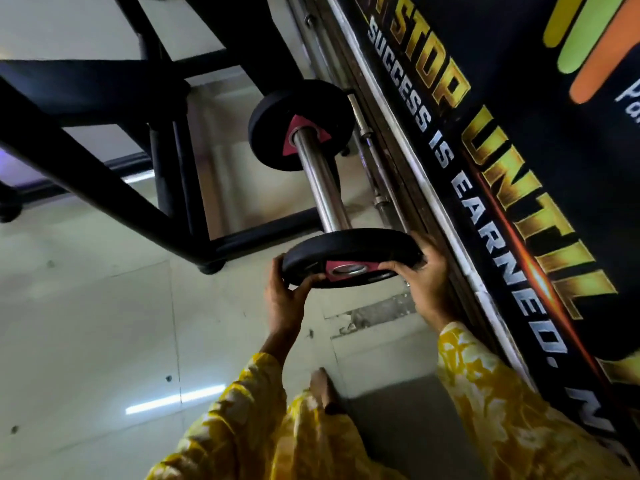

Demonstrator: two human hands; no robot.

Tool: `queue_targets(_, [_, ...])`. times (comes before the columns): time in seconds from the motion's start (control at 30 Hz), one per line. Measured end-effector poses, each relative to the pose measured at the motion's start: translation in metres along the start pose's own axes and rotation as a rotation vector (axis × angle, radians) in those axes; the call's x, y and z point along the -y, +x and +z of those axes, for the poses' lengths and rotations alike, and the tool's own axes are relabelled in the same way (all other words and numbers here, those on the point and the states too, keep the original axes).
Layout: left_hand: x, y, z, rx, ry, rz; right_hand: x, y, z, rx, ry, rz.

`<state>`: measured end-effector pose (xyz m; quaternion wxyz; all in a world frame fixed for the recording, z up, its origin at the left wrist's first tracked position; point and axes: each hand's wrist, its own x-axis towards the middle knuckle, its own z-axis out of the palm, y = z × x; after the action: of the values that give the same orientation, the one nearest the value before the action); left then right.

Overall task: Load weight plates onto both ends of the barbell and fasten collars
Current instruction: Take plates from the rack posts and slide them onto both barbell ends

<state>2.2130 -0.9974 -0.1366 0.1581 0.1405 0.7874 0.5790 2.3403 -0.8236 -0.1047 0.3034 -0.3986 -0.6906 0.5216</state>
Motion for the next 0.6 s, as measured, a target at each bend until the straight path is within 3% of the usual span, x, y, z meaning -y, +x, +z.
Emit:
queue_targets(0.23, [-0.051, -0.070, -0.055, -0.057, -0.048, 0.032, 0.061, -0.062, -0.023, 0.026, -0.049, -0.101])
queue_targets(0.47, [-0.106, -0.138, -0.159, -0.280, -0.069, 0.130, 0.167, -0.118, 0.001, 0.157, -0.085, -0.436])
queue_targets(0.6, [-0.125, -0.171, -0.221, -0.431, -0.032, 0.161, 0.219, -0.154, 0.031, 0.280, -0.062, -0.495])
